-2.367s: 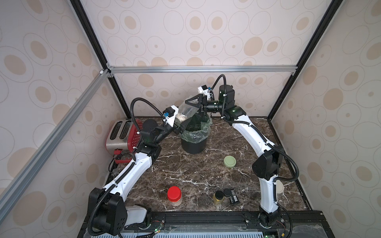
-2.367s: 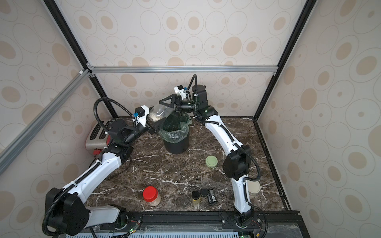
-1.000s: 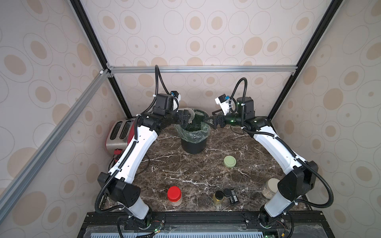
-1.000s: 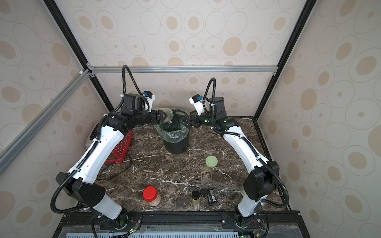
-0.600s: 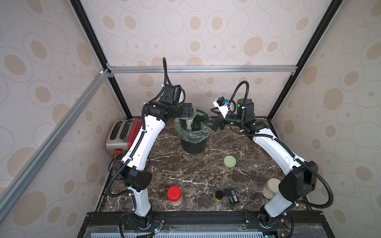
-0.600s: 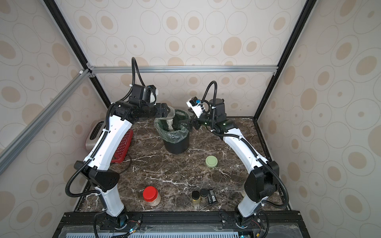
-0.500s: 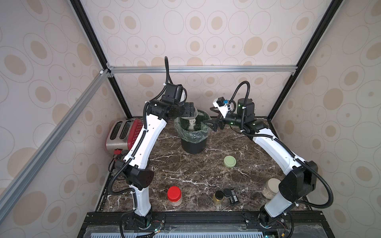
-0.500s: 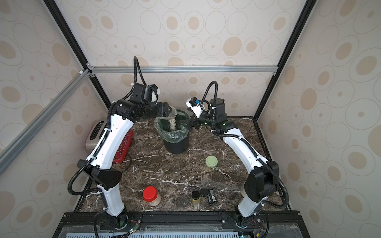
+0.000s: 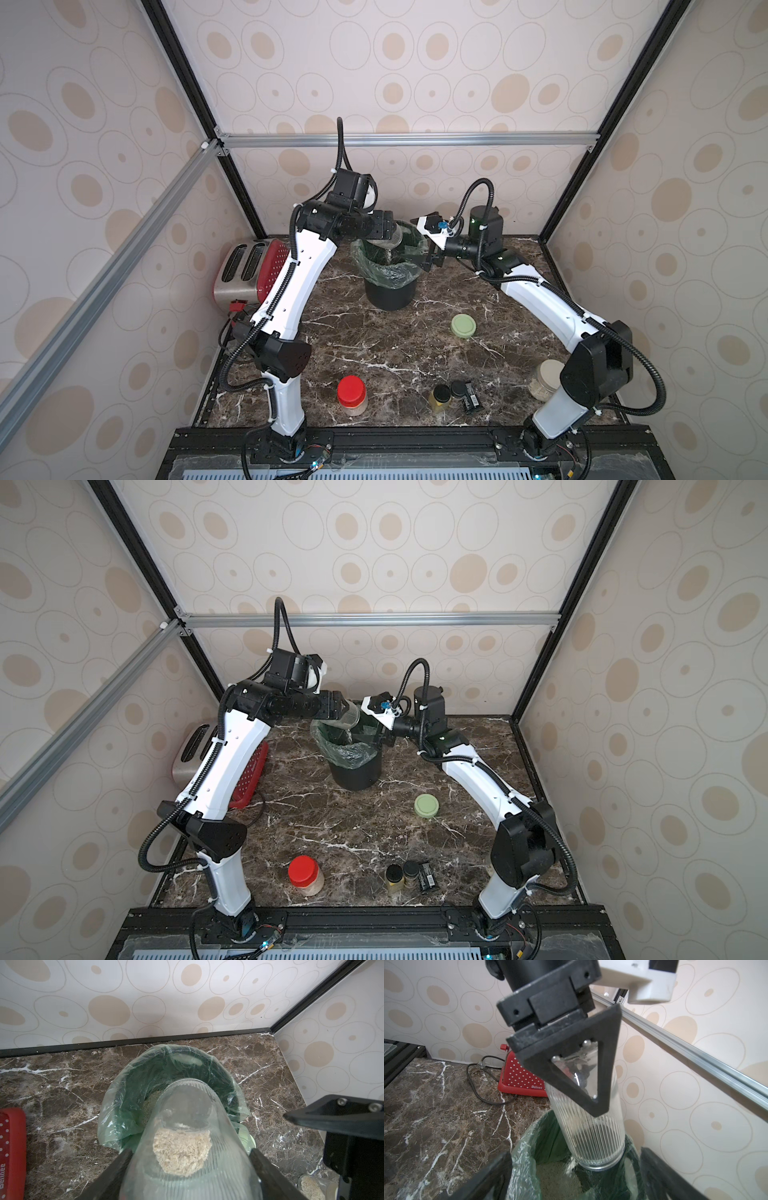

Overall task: Empty expired oatmeal from jars
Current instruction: Pour the expired oatmeal into the trash bin.

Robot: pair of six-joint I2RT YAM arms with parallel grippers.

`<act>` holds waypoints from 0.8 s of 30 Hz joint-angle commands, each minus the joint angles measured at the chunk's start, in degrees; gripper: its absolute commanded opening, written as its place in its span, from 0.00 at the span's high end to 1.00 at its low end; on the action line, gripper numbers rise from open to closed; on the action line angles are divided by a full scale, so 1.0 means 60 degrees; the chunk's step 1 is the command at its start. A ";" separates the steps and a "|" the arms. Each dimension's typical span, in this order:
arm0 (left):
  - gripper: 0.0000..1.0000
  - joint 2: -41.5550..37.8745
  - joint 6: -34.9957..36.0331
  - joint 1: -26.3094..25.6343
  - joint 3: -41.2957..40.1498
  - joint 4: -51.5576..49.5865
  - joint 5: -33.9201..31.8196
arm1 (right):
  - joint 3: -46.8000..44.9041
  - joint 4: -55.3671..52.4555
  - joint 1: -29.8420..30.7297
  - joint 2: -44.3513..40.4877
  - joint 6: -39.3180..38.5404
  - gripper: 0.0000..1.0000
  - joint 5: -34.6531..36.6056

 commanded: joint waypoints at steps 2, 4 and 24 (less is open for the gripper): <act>1.00 -0.0426 -0.0297 -0.0039 0.0351 -0.0093 -0.0061 | 0.0255 0.0266 0.0017 0.0264 -0.0252 0.03 -0.0121; 1.00 -0.0321 -0.0899 -0.0039 0.0529 -0.0368 -0.0103 | 0.0252 0.0265 0.0042 0.0264 -0.0135 0.03 -0.0070; 1.00 0.0354 -0.6116 0.0521 0.0508 -0.0220 0.0555 | -0.0329 0.0749 0.0047 -0.0100 0.0431 0.03 0.0224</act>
